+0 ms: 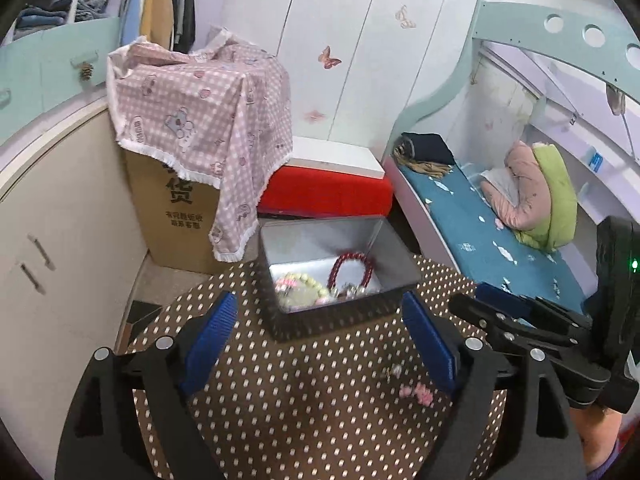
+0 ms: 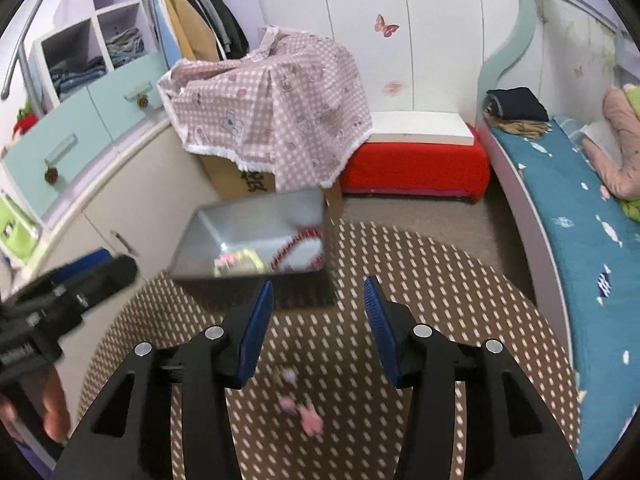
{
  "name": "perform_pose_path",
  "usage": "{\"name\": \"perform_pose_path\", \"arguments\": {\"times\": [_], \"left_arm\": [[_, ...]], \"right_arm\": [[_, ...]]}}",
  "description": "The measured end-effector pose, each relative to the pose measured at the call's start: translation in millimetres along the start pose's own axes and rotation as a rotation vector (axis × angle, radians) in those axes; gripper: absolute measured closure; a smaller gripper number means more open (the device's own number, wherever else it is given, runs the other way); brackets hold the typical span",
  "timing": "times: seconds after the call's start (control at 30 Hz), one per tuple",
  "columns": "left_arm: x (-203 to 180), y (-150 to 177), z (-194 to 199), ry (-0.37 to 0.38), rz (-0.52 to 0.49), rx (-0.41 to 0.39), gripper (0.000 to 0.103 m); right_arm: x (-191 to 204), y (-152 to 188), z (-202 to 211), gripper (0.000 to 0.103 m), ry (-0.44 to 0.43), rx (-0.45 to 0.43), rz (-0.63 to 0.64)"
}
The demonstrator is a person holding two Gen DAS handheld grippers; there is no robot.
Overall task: Organize jewelry
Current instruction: 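Move both open tools back over the pink bunny charm and pearl earring, then grasp the pink bunny charm with the right tool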
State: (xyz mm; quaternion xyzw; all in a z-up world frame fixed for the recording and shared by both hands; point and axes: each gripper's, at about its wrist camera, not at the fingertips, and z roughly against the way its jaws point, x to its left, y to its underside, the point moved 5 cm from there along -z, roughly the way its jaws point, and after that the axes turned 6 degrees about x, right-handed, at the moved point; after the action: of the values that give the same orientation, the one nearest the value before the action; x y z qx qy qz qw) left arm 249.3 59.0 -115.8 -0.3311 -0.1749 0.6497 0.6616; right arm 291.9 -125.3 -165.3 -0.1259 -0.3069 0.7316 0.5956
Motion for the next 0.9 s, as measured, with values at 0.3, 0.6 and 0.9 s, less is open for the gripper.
{"name": "perform_pose_path", "arguments": {"times": [0.3,0.6,0.9], "left_arm": [[1.1,50.1,-5.8,-0.028,-0.003,0.067,0.021],[8.0,72.3,-13.2,-0.034,0.017,0.118,0.021],[4.5,69.1,-17.8,-0.026,0.017,0.129,0.021]], "right_arm": [[-1.6,64.4,-24.0,0.056,0.017,0.108,0.040],[10.5,79.2,-38.7,0.057,0.030,0.127,0.084],[11.1,80.2,-41.4,0.086,0.040,0.103,0.133]]}}
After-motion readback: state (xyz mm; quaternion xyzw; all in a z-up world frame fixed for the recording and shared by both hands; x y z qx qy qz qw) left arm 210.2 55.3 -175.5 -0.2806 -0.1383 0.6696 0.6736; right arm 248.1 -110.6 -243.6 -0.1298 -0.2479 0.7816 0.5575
